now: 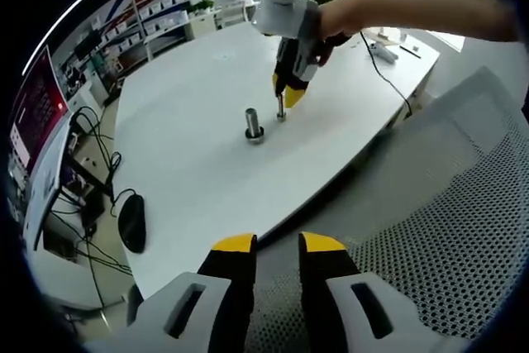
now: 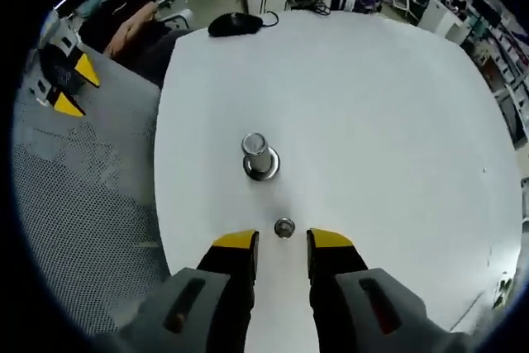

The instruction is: Place the washer onto the threaded stud by aligning its center hole with the stud, sliding it down to the base, and recovering from edge contact or off-axis alignment until the washer reaches the visible bottom stop.

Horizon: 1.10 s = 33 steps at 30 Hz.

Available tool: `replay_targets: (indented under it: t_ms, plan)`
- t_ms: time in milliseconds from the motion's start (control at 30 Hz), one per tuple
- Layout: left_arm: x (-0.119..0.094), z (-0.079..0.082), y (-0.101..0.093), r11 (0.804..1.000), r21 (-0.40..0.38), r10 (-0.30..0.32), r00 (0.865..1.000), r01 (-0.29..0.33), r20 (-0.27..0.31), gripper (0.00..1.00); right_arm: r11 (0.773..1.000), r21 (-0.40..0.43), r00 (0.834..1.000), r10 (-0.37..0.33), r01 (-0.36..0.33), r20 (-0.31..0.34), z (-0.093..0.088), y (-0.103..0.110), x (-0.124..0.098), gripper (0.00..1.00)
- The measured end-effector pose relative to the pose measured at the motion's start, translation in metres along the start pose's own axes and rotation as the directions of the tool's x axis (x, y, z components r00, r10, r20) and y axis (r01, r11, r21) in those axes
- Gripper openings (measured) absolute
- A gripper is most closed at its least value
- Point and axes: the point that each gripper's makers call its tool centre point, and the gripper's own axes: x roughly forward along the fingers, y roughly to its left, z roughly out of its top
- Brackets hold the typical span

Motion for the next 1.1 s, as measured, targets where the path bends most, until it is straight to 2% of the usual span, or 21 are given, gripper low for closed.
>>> replay_targets:
  t_ms: [67, 133, 233, 267, 367, 433, 500, 567, 600, 733, 800, 867, 933, 1000, 1033, 1067, 1100]
  plan:
    - [0.000, 0.000, 0.000, 1.000, 0.005, -0.002, 1.000, 0.002, 0.002, 0.18, 0.998, 0.056, 0.998, 0.000, -0.003, 0.062, 0.003, 0.004, -0.024, 0.26]
    - [0.000, 0.000, 0.000, 1.000, 0.009, -0.003, 1.000, 0.003, 0.006, 0.17, 0.994, 0.104, 0.992, -0.029, 0.016, 0.126, 0.004, 0.001, -0.050, 0.26]
    - [0.000, 0.002, -0.002, 1.000, 0.020, -0.008, 1.000, 0.008, 0.014, 0.17, 0.979, 0.202, 0.972, -0.082, 0.037, 0.221, 0.002, -0.003, -0.089, 0.26]
    - [-0.001, 0.003, -0.002, 1.000, 0.024, -0.011, 1.000, 0.010, 0.017, 0.17, 0.976, 0.214, 0.967, -0.092, 0.040, 0.237, 0.002, -0.003, -0.095, 0.26]
    - [-0.001, 0.005, -0.004, 0.999, 0.041, -0.020, 0.999, 0.019, 0.031, 0.17, 0.949, 0.311, 0.932, -0.154, 0.048, 0.327, -0.005, 0.004, -0.131, 0.26]
    - [-0.001, 0.006, -0.005, 0.998, 0.053, -0.023, 0.999, 0.021, 0.041, 0.17, 0.925, 0.376, 0.900, -0.207, 0.053, 0.383, -0.013, 0.004, -0.152, 0.26]
    - [-0.002, 0.007, -0.006, 0.998, 0.065, -0.027, 0.998, 0.023, 0.049, 0.17, 0.894, 0.444, 0.855, -0.277, 0.061, 0.439, -0.024, 0.011, -0.175, 0.26]
    - [-0.002, 0.008, -0.006, 0.997, 0.069, -0.030, 0.998, 0.026, 0.052, 0.17, 0.869, 0.492, 0.826, -0.322, 0.063, 0.463, -0.031, 0.021, -0.189, 0.26]
    - [-0.002, 0.008, -0.006, 0.997, 0.070, -0.030, 0.998, 0.026, 0.052, 0.16, 0.855, 0.513, 0.800, -0.355, 0.069, 0.484, -0.036, 0.028, -0.199, 0.26]
    - [-0.002, 0.008, -0.007, 0.996, 0.079, -0.034, 0.998, 0.030, 0.054, 0.16, 0.817, 0.565, 0.750, -0.444, 0.115, 0.490, -0.060, 0.051, -0.218, 0.26]
    - [-0.002, 0.008, -0.008, 0.996, 0.079, -0.035, 0.998, 0.031, 0.052, 0.15, 0.800, 0.585, 0.733, -0.477, 0.134, 0.485, -0.072, 0.063, -0.221, 0.26]
    - [-0.003, 0.009, -0.009, 0.996, 0.080, -0.034, 0.998, 0.030, 0.054, 0.15, 0.792, 0.593, 0.725, -0.493, 0.145, 0.481, -0.079, 0.072, -0.220, 0.27]
    - [-0.002, 0.008, -0.008, 0.997, 0.077, -0.031, 0.998, 0.026, 0.052, 0.16, 0.791, 0.589, 0.727, -0.501, 0.164, 0.470, -0.089, 0.083, -0.217, 0.29]
    - [-0.003, 0.008, -0.008, 0.997, 0.076, -0.027, 0.998, 0.023, 0.053, 0.16, 0.793, 0.584, 0.721, -0.508, 0.177, 0.472, -0.093, 0.088, -0.214, 0.29]
    - [-0.003, 0.009, -0.008, 0.997, 0.074, -0.025, 0.998, 0.021, 0.053, 0.16, 0.786, 0.591, 0.721, -0.514, 0.180, 0.464, -0.097, 0.090, -0.211, 0.30]
    - [-0.003, 0.008, -0.007, 0.997, 0.072, -0.024, 0.998, 0.021, 0.050, 0.16, 0.777, 0.607, 0.732, -0.510, 0.167, 0.452, -0.100, 0.094, -0.208, 0.30]
    - [-0.003, 0.007, -0.007, 0.998, 0.066, -0.024, 0.999, 0.021, 0.045, 0.16, 0.782, 0.598, 0.748, -0.502, 0.176, 0.435, -0.105, 0.098, -0.205, 0.30]
